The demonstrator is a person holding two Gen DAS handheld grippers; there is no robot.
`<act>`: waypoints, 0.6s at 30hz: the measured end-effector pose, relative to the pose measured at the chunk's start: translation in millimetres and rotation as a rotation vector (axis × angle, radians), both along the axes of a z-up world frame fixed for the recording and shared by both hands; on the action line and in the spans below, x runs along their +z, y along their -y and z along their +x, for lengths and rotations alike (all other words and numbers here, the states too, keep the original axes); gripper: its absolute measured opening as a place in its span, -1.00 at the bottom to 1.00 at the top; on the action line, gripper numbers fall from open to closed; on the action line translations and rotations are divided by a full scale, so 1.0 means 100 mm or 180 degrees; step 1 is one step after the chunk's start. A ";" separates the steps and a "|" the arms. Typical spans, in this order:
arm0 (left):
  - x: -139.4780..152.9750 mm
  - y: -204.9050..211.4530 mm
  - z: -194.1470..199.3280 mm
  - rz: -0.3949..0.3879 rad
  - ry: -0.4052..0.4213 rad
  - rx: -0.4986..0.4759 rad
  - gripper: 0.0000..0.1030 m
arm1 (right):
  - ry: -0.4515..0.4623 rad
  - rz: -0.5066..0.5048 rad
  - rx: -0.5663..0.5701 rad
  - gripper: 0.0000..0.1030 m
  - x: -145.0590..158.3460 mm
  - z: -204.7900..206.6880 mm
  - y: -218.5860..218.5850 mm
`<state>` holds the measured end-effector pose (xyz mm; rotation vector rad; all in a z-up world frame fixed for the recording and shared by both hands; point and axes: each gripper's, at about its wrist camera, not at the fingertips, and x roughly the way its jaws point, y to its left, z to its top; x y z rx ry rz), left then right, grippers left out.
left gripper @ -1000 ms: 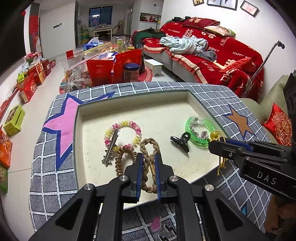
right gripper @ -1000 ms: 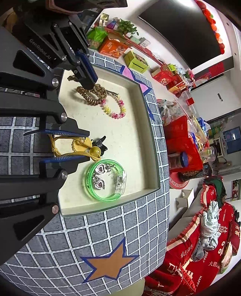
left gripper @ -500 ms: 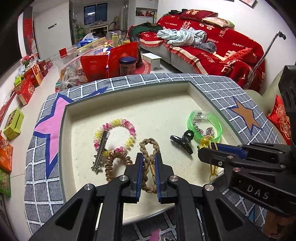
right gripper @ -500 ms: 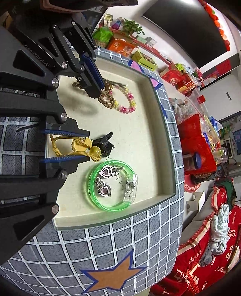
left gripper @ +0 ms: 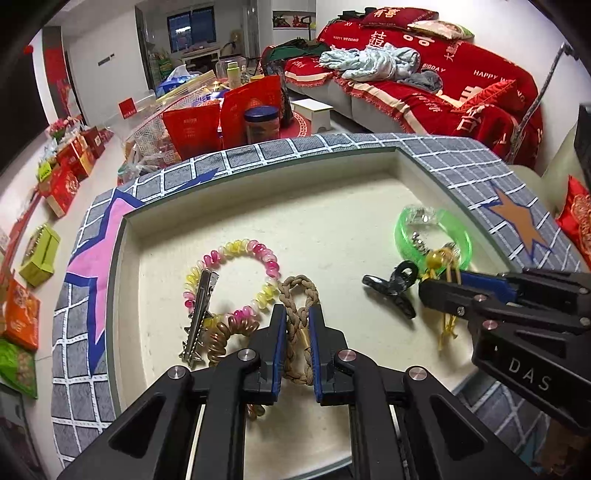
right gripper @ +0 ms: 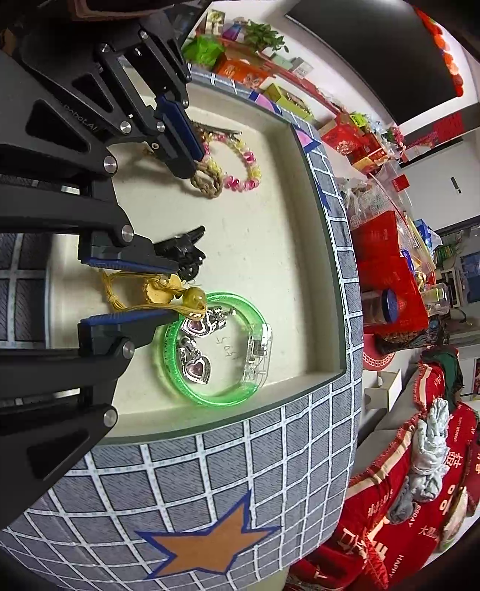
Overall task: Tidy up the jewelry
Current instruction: 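Lower both hair ties into the tray and open both tools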
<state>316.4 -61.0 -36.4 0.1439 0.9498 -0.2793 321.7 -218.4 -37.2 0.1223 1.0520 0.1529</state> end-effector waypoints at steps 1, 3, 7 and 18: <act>-0.01 0.00 0.00 0.0014 -0.0002 -0.0001 -0.42 | 0.0001 -0.0002 0.0000 -0.61 -0.01 0.01 -0.01; -0.04 0.01 0.00 0.0049 -0.0013 -0.0001 -0.42 | -0.0009 0.0000 -0.0006 -0.61 -0.04 0.02 0.00; -0.07 0.01 0.00 0.0100 -0.0022 -0.0012 -0.42 | 0.0005 -0.0008 0.0010 -0.59 -0.05 0.01 -0.03; -0.06 0.00 -0.03 0.0104 -0.0048 -0.0023 -0.42 | -0.0034 0.0131 -0.0021 -0.12 -0.05 -0.03 0.03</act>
